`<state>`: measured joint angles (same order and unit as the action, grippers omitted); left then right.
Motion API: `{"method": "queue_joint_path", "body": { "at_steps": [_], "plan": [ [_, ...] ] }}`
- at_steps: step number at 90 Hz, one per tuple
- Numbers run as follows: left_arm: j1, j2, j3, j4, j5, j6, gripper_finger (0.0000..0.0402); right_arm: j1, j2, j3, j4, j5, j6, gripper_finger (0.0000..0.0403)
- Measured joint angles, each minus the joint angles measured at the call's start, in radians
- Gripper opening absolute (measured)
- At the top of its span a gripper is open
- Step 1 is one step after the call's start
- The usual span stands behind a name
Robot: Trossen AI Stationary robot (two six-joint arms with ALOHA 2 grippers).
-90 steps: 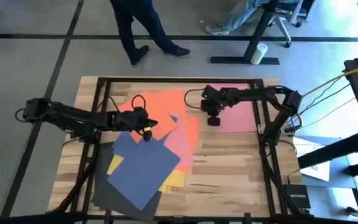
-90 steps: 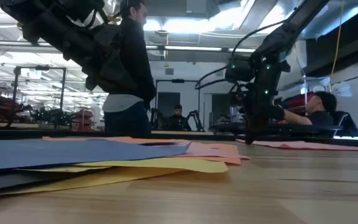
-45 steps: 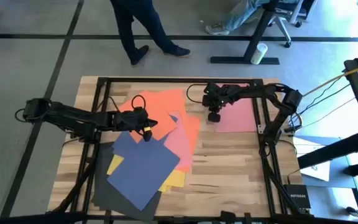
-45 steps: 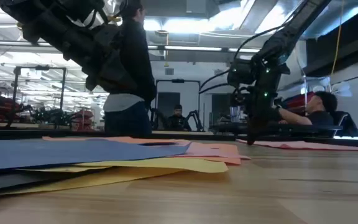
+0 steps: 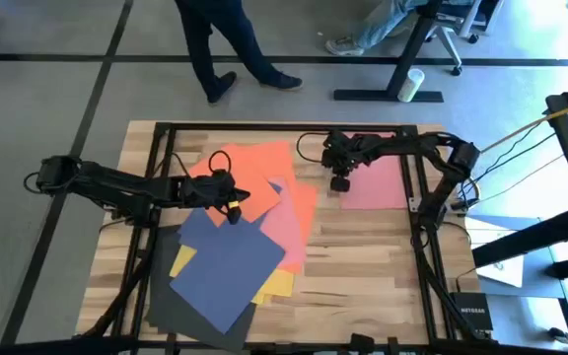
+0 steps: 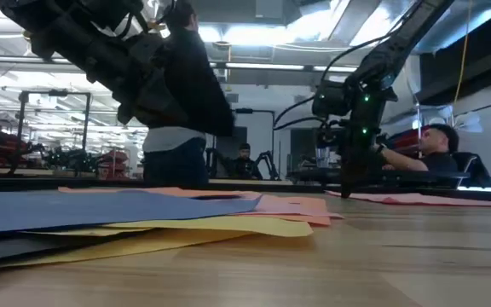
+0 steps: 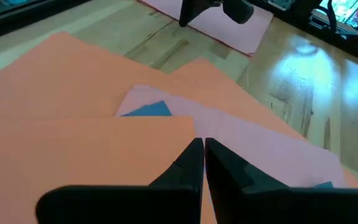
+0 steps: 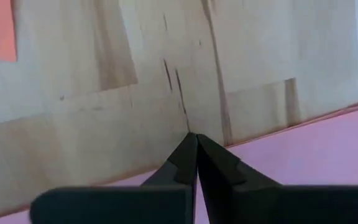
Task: Organize paper
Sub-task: Stack the pink paper on top of the pink paper
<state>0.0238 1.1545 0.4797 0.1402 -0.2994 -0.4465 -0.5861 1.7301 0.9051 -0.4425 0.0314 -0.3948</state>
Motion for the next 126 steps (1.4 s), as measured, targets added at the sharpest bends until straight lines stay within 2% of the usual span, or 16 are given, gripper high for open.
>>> {"method": "queue_joint_path", "body": {
  "at_steps": [25, 45, 75, 126],
  "plan": [
    [0.0, 0.0, 0.0, -0.001, 0.0, 0.0, 0.0, -0.022, -0.003, 0.059, 0.045, -0.01, 0.001, 0.0],
    [0.0, 0.0, 0.0, -0.004, 0.0, 0.0, 0.0, -0.097, 0.05, 0.103, 0.058, -0.033, -0.004, 0.0],
    [0.0, 0.0, 0.0, -0.003, 0.0, 0.0, 0.0, -0.148, 0.111, 0.114, 0.064, -0.043, 0.006, 0.0],
    [0.0, 0.0, 0.0, -0.005, 0.0, -0.005, 0.0, -0.182, 0.111, 0.112, 0.076, 0.032, 0.073, 0.0]
  ]
}}
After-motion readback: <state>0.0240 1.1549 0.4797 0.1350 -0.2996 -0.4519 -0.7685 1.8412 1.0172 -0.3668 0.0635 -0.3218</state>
